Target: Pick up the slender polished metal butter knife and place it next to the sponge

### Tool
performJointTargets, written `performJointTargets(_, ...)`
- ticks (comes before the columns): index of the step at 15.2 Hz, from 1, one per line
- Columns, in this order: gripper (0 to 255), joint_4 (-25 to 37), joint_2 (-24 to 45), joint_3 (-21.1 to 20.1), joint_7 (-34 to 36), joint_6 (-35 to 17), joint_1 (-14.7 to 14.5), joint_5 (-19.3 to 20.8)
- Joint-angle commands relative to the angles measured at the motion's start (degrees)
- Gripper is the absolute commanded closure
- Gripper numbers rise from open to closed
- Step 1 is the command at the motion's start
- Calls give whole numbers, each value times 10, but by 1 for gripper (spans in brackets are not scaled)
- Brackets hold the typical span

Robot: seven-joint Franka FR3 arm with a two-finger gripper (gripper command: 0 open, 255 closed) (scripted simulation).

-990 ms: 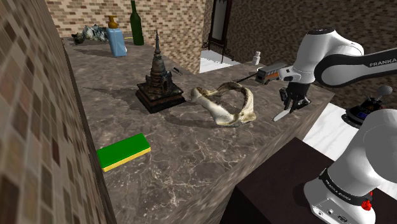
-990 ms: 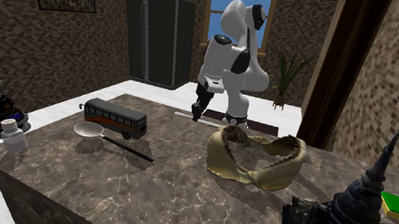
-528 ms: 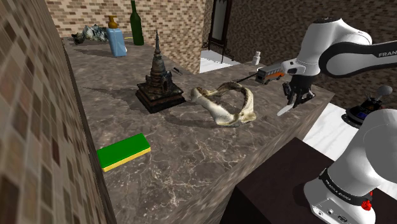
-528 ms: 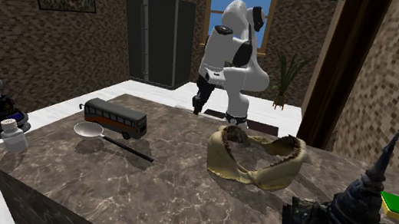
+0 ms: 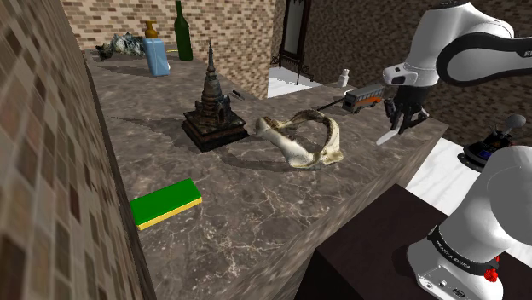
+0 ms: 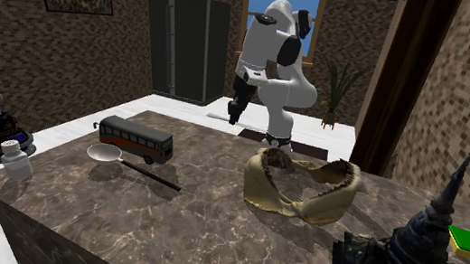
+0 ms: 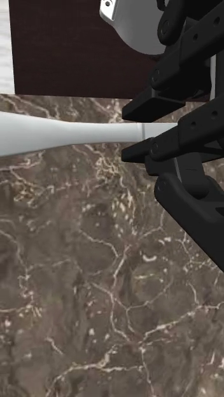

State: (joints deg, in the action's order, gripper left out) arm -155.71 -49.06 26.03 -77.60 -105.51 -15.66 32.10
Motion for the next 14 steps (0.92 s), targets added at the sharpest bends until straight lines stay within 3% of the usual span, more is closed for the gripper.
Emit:
performJointTargets(1,255,13,-4,-6,-3,16,-2,-7)
performJointTargets(3,255,20,-5,-10,-5,25,-3,-10)
performJointTargets(14,255,30,50,-147,153,24,-103,-135)
